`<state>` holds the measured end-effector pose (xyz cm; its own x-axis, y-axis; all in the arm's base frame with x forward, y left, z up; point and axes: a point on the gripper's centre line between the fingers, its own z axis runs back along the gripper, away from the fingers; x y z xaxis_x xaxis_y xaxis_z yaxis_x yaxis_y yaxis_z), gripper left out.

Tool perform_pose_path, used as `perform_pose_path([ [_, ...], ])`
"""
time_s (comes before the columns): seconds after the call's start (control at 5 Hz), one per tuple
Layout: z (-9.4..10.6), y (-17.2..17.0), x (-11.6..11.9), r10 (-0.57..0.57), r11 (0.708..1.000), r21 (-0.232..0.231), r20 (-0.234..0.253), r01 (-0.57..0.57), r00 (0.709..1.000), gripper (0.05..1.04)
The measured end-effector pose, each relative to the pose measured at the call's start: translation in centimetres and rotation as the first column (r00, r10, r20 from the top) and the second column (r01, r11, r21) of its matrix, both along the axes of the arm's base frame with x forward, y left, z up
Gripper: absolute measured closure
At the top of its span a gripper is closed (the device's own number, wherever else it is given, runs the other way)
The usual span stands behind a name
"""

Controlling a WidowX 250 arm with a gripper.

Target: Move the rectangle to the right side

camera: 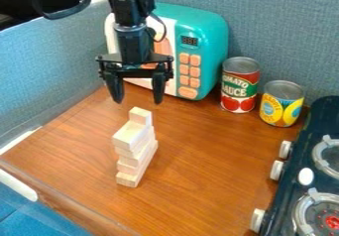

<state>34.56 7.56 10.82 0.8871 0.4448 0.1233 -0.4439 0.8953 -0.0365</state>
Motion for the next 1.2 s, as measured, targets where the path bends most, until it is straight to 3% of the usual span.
perform_pose_path([
  [0.2, -1.1, -0.1, 0.0, -0.006, 1.0, -0.01, -0.029, 0.006, 1.0, 0.083],
  [0.4, -1.2, -0.9, 0.7, -0.123, 0.992, -0.031, 0.013, 0.123, 0.992, 0.084],
  [0.6, -0.2, -1.7, 1.8, -0.256, 0.964, -0.054, 0.077, 0.26, 0.964, 0.083],
  [0.8, 0.5, -1.5, 2.0, -0.272, 0.961, -0.036, 0.066, 0.275, 0.96, 0.083],
  [1.0, 0.1, -1.7, 1.9, -0.311, 0.949, -0.052, -0.007, 0.31, 0.95, 0.083],
  [1.2, -0.4, -1.2, 1.4, -0.282, 0.959, -0.055, -0.089, 0.278, 0.955, 0.083],
])
